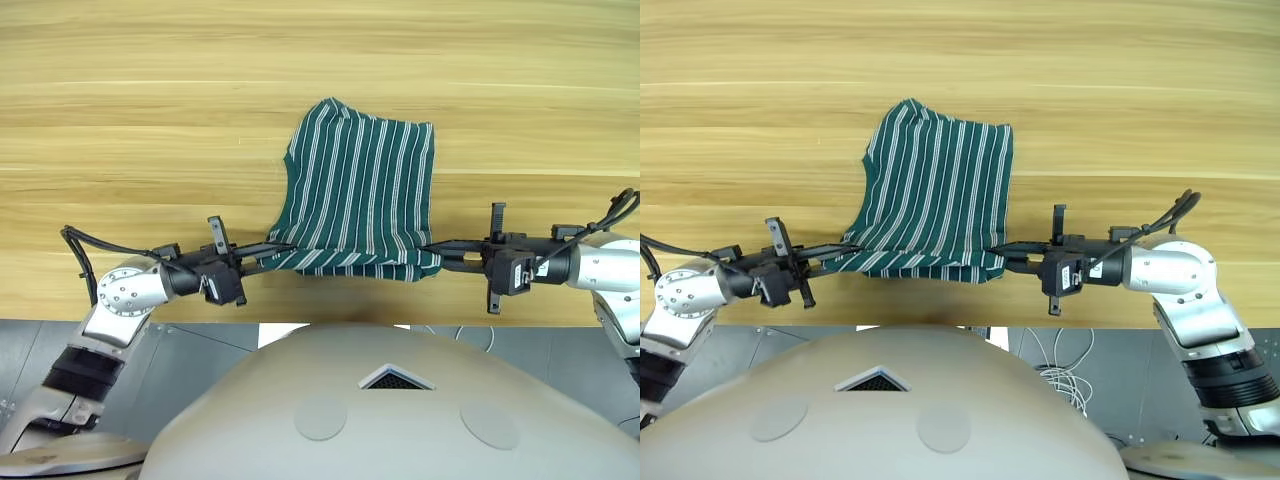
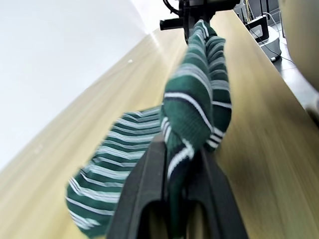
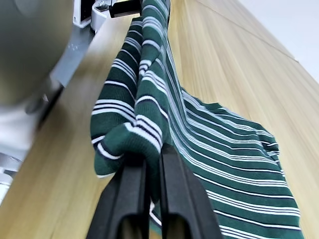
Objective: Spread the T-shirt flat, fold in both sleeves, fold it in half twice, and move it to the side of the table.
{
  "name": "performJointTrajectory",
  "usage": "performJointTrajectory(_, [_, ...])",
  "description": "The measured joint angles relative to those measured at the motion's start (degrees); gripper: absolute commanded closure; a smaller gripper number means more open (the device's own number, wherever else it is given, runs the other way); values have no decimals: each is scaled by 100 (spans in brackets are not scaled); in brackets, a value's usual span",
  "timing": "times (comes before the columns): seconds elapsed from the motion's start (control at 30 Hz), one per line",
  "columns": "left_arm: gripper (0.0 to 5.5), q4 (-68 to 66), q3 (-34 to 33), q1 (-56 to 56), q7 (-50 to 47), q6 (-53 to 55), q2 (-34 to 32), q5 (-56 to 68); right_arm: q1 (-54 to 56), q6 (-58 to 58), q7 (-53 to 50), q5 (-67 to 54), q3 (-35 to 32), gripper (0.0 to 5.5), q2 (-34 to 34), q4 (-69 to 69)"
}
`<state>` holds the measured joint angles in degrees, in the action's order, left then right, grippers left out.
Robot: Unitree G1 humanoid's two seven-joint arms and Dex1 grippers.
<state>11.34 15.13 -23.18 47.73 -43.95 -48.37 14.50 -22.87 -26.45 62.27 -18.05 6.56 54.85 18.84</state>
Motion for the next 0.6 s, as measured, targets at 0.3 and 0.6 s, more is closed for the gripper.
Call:
performJointTrajectory(0.3, [550,-2858,-40,3559,1179,1565,1172,586,2383,1218,1073,-739,275,542,-416,-1430])
performJointTrajectory(0.6, [550,-6359,70,5264,1883,955,2058,-576,4532,2076,2253,-642,389,544,-1336,-4188])
